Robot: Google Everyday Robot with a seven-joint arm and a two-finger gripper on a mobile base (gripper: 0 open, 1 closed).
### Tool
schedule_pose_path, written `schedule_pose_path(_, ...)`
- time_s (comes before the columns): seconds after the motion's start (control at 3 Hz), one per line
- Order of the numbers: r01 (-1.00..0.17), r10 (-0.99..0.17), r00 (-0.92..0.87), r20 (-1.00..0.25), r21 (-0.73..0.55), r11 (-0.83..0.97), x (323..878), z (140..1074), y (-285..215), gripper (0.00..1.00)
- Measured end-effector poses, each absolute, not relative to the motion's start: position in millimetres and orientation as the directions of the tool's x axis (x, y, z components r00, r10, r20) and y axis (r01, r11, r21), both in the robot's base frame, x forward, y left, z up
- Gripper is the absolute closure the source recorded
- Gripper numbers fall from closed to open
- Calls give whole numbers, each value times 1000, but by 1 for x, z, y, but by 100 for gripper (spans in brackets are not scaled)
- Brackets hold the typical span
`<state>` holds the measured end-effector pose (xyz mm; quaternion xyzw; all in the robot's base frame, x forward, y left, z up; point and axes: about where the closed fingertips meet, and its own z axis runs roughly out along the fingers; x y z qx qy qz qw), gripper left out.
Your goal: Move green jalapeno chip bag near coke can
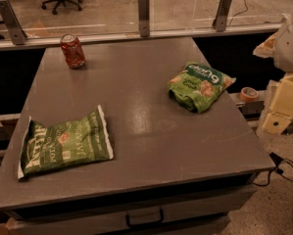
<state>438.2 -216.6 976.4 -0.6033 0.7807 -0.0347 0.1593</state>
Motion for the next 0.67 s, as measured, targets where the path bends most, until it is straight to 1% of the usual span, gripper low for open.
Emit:
schedule_pose_path(0.33, -931, -953, -221, -207, -247, 270, 438, 976, -216, 0)
schedule_pose_path(0.67, -956, -956, -120, -267, -230, 185, 448, 966, -175, 0)
